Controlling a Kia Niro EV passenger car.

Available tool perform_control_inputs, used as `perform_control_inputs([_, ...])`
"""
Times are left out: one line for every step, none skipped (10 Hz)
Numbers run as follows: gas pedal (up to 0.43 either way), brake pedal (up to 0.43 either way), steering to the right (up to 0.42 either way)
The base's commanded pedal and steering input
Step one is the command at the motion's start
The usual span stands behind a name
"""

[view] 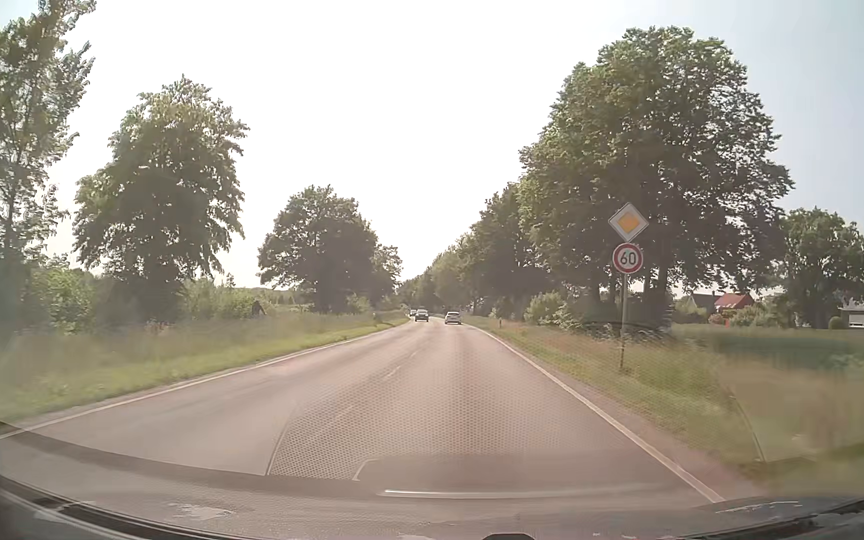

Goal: Follow the waypoints while adhering to traffic rules and regulations

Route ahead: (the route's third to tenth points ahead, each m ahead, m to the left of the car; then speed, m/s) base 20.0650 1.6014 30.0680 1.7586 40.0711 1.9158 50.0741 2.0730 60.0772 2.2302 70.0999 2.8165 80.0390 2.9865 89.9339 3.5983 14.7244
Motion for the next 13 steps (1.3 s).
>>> perform_control_inputs([0.138,0.0,-0.001])
perform_control_inputs([0.138,0.0,-0.001])
perform_control_inputs([0.138,0.0,-0.001])
perform_control_inputs([0.15,0.0,-0.001])
perform_control_inputs([0.15,0.0,-0.001])
perform_control_inputs([0.157,0.0,0.0])
perform_control_inputs([0.169,0.0,0.003])
perform_control_inputs([0.189,0.0,0.003])
perform_control_inputs([0.209,0.0,0.003])
perform_control_inputs([0.228,0.0,0.003])
perform_control_inputs([0.24,0.0,0.003])
perform_control_inputs([0.24,0.0,0.003])
perform_control_inputs([0.248,0.0,0.003])
